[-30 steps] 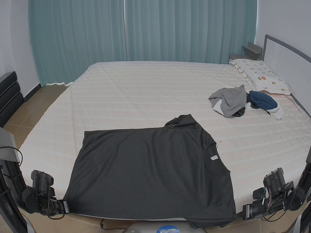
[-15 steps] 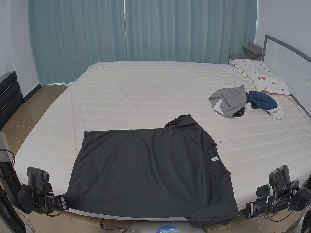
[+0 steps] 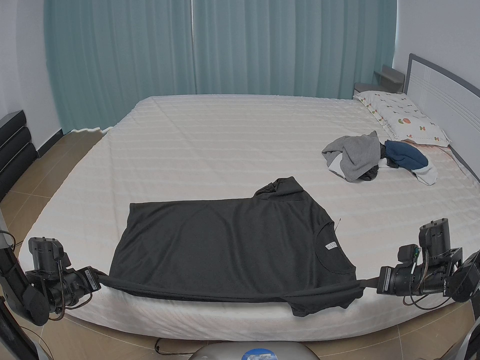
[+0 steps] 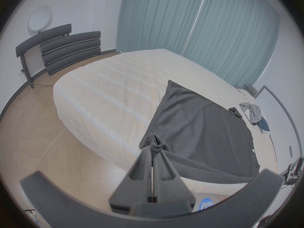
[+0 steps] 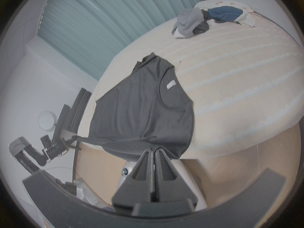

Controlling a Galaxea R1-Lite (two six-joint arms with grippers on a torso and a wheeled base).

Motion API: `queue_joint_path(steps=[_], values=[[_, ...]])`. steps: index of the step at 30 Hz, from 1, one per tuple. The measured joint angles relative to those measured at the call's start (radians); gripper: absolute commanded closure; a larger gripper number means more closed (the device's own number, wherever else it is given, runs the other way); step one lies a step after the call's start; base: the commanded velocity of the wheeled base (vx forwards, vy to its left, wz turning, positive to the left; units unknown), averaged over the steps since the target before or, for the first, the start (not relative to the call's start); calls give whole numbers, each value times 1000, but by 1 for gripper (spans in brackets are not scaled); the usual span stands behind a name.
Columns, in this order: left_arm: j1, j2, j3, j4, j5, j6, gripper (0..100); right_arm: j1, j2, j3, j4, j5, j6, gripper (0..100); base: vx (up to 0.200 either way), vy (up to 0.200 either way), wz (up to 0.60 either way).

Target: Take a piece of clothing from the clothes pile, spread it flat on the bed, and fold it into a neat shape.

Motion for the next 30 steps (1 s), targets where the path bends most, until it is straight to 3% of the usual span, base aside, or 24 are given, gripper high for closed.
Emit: queue_joint_path(steps=[12, 20, 30], values=[[0, -47, 33, 3, 1, 10, 100, -3, -44, 25, 4, 0, 0, 100, 0, 0, 0], [0, -63, 47, 24, 2, 14, 100, 0, -105, 59, 83, 1, 0, 100, 0, 0, 0], [-3, -48, 5, 24, 1, 14, 100, -3, -72, -18, 83, 3, 0, 100, 0, 0, 0]])
